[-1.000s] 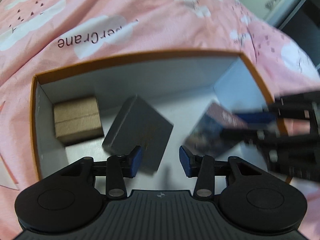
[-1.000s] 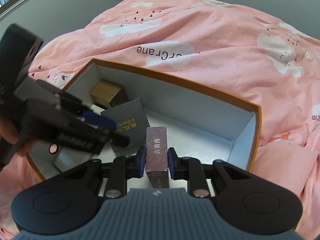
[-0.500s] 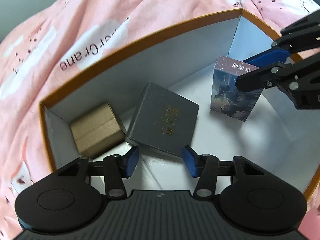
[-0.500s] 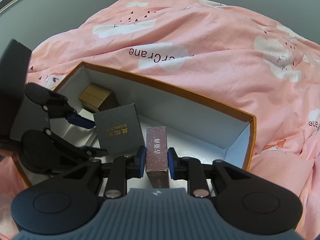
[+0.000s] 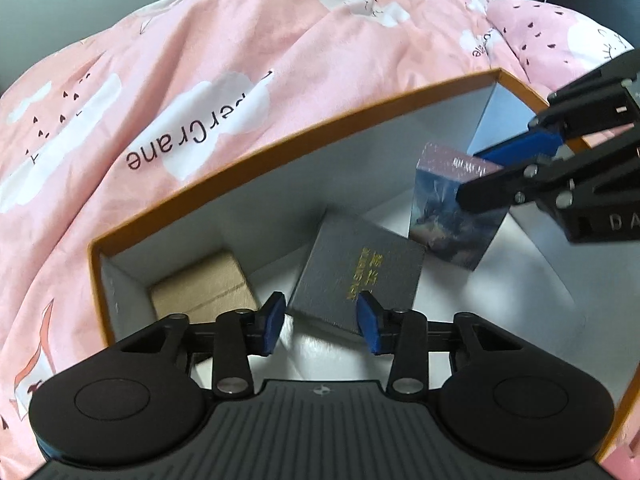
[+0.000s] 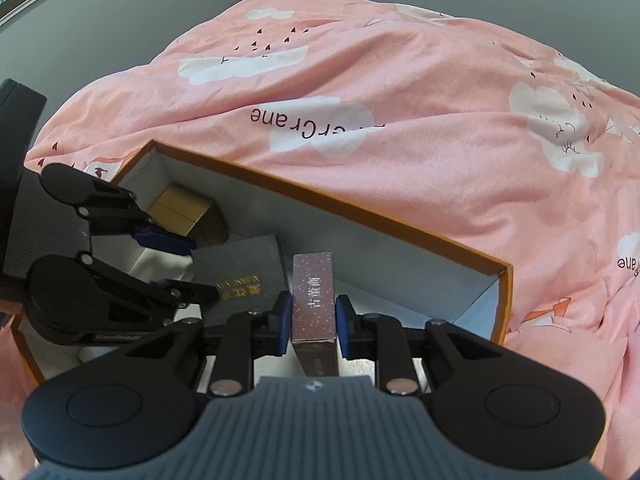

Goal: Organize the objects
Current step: 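Lower the card deck box into the shoebox beside the grey box and open the right tool, then grasp the pink flat case with the right tool while the left tool reaches the pink pouch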

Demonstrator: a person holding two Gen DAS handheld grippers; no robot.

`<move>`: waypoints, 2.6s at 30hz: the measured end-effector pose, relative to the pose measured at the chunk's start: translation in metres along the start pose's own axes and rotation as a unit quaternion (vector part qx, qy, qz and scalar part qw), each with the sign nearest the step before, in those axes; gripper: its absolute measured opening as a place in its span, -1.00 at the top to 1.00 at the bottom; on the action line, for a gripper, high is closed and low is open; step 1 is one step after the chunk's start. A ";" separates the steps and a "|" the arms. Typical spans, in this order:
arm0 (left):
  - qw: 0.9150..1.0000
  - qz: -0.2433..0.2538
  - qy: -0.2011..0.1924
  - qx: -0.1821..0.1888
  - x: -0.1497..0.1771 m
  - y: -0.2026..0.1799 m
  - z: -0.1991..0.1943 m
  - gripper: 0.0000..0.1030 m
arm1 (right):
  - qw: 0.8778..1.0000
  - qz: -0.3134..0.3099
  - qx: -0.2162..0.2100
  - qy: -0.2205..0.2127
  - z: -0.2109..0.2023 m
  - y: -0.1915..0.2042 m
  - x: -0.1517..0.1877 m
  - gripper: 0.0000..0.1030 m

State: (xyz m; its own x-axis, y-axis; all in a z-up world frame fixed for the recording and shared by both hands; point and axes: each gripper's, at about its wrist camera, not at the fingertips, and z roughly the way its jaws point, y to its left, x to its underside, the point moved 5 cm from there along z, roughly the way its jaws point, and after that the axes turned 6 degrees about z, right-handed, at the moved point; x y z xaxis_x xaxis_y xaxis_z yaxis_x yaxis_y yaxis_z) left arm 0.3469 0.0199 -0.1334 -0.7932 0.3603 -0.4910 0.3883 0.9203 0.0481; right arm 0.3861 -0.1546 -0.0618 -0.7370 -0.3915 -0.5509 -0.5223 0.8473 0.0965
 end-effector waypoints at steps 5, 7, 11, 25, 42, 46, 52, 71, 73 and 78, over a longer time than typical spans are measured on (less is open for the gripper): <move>1.000 -0.009 0.012 0.012 -0.006 -0.003 0.004 0.05 | 1.000 0.001 0.006 0.006 0.003 -0.003 0.000 0.53; 0.999 -0.013 0.033 0.038 -0.006 -0.012 0.002 -0.05 | 1.000 0.000 0.011 0.008 0.004 -0.005 0.000 0.53; 0.998 -0.004 0.055 0.028 -0.002 -0.023 0.016 -0.20 | 1.000 0.008 0.008 0.003 0.007 -0.007 -0.002 0.53; 0.990 0.072 0.083 -0.092 -0.001 -0.031 0.033 -0.09 | 0.998 0.026 -0.059 0.023 0.001 0.009 0.006 0.53; 0.997 -0.018 0.059 -0.047 -0.009 -0.038 0.030 0.00 | 0.914 -0.406 -0.005 -0.023 0.012 0.056 0.040 0.53; 0.998 -0.026 0.046 -0.040 -0.007 -0.046 0.020 -0.01 | 0.878 -0.479 -0.009 0.007 0.011 0.059 0.059 0.50; 0.998 -0.032 0.047 -0.030 -0.003 -0.061 0.022 -0.01 | 0.846 -0.531 -0.001 0.043 0.021 0.065 0.076 0.44; 0.998 -0.045 0.039 -0.016 0.015 -0.015 0.005 -0.01 | 0.939 -0.319 -0.013 0.128 0.051 0.026 0.047 -0.17; 0.998 -0.044 0.039 -0.015 0.019 -0.014 -0.002 -0.01 | 0.945 -0.295 -0.014 0.137 0.056 0.020 0.047 0.09; 0.998 -0.042 0.039 -0.015 0.017 -0.014 0.002 -0.01 | 0.951 -0.279 -0.012 0.135 0.063 0.017 0.046 0.24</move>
State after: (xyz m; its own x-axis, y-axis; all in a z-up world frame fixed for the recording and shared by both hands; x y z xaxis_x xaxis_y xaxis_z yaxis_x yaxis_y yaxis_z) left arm 0.3296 0.0131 -0.1443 -0.8569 0.2921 -0.4248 0.3062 0.9513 0.0364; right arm 0.3706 -0.1359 -0.1372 -0.4235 -0.8583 -0.2896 -0.8718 0.4731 -0.1271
